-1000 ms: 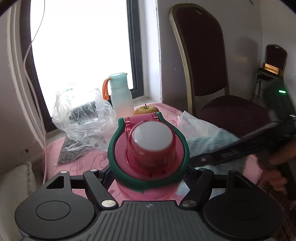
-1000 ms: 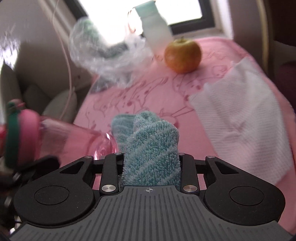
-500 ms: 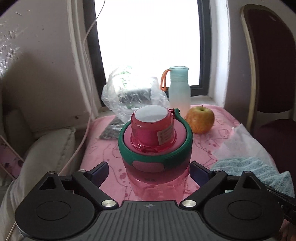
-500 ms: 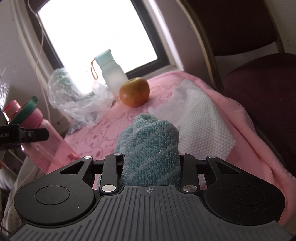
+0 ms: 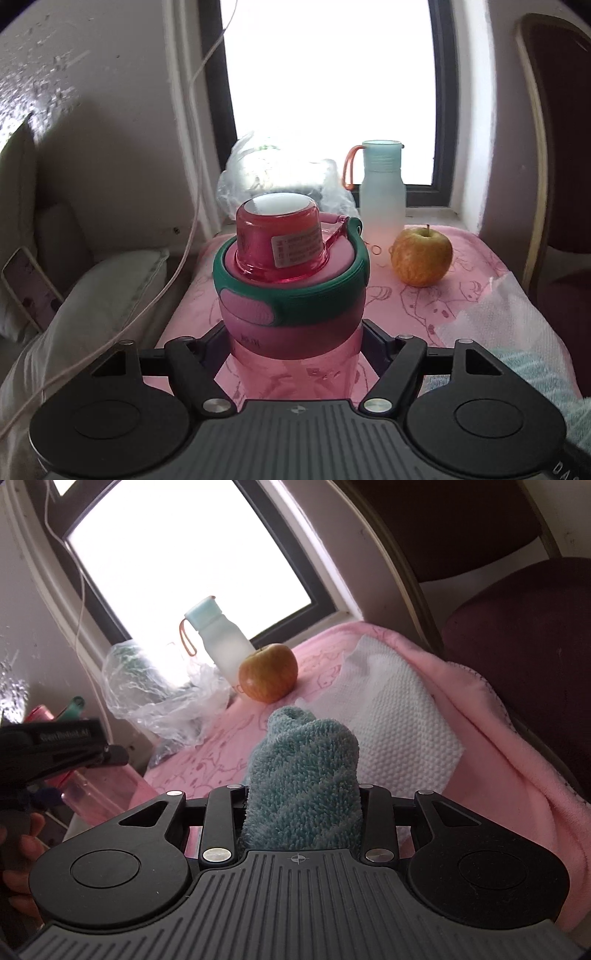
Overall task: Clean container
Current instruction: 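Turn the bottle upright with the left gripper while the right gripper pulls the towel away, then tilt the pink bottle with the left gripper while the right gripper wipes its lid with the towel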
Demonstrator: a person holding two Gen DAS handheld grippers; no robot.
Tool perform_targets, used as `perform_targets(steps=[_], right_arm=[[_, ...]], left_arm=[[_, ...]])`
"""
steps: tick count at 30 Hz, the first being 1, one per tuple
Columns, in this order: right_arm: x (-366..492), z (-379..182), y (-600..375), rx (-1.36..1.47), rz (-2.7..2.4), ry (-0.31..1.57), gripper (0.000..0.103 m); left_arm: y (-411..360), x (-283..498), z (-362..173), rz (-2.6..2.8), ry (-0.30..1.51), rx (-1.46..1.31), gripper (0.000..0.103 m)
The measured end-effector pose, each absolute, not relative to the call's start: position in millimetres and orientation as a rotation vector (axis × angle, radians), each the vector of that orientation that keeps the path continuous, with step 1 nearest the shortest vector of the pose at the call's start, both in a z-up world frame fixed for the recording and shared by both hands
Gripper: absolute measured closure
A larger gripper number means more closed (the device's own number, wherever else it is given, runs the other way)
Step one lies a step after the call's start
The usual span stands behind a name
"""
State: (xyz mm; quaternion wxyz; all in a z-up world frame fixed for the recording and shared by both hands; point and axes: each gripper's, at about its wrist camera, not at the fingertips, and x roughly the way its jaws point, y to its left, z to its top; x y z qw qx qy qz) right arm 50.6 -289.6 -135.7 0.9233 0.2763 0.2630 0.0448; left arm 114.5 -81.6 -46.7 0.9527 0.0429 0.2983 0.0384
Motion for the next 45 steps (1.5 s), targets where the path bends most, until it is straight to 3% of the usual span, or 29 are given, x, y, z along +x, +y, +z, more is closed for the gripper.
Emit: perform_targets(steps=[5, 15, 22, 25, 29, 35, 40, 45], right_arm=[[55, -128, -283, 0.530, 0.090, 0.565, 0.066], [63, -113, -270, 0.455, 0.085, 0.614, 0.069], [90, -35, -236, 0.535, 0.534, 0.520, 0.070], [118, -20, -209, 0.617, 0.756, 0.640, 0.066], [161, -50, -165, 0.491, 0.626, 0.911, 0.066], [167, -108, -166, 0.282, 0.292, 0.988, 0.071], [138, -92, -188, 0.272, 0.274, 0.897, 0.072], [115, -37, -205, 0.489, 0.491, 0.645, 0.072]], left_arm=[[-40, 116, -42, -0.237, 0.636, 0.122, 0.032], [15, 76, -50, -0.571, 0.529, 0.190, 0.032], [9, 44, -57, -0.607, 0.427, 0.320, 0.032], [13, 41, -60, -0.597, 0.427, 0.301, 0.032], [29, 52, -60, -0.563, 0.479, 0.161, 0.032], [37, 65, -60, -0.529, 0.506, 0.076, 0.031], [32, 68, -58, -0.527, 0.515, 0.091, 0.032], [27, 67, -57, -0.521, 0.520, 0.111, 0.032]])
